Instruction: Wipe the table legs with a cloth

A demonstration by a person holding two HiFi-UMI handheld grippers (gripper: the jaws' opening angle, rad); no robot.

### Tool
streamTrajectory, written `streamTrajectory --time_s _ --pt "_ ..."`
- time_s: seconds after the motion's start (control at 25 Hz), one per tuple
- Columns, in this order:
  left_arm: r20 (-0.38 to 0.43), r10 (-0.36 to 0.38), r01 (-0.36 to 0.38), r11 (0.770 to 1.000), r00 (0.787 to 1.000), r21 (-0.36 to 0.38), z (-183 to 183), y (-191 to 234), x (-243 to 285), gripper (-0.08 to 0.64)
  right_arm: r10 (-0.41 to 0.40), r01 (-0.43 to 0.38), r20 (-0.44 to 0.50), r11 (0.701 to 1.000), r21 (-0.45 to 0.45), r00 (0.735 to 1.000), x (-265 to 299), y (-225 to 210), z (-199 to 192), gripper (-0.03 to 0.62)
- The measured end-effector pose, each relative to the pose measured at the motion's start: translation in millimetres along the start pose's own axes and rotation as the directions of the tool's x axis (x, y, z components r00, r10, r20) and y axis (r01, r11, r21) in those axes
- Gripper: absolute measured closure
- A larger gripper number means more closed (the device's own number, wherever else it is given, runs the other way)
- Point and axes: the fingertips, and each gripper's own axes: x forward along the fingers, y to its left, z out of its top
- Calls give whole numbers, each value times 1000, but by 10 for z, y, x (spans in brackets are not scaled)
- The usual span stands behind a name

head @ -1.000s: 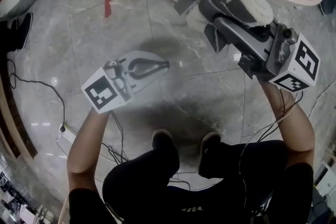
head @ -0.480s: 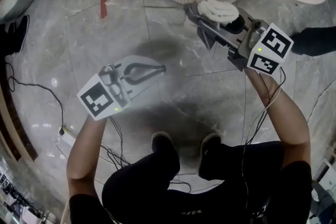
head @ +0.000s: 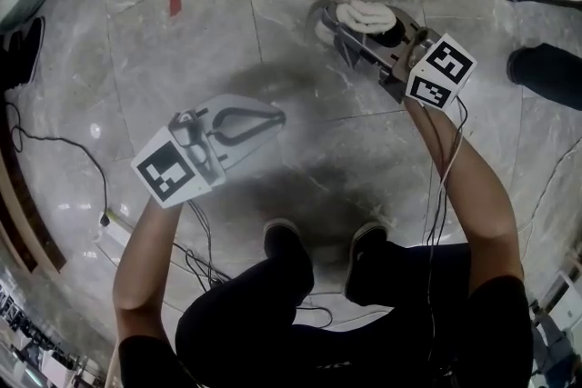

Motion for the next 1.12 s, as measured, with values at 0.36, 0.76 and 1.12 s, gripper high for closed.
streamTrajectory --time_s 0.36,0.76,1.12 --pt "0 -24 24 1000 1000 14 86 -82 83 554 -103 124 -195 988 94 975 66 -313 -915 472" --pt "8 10 -10 1000 1000 -11 178 -63 -100 554 -150 145 -209 989 -36 966 -558 -200 -93 474" --pt "20 -25 24 999 999 44 411 -76 147 554 -27 76 125 912 -403 992 -496 418 1840 472"
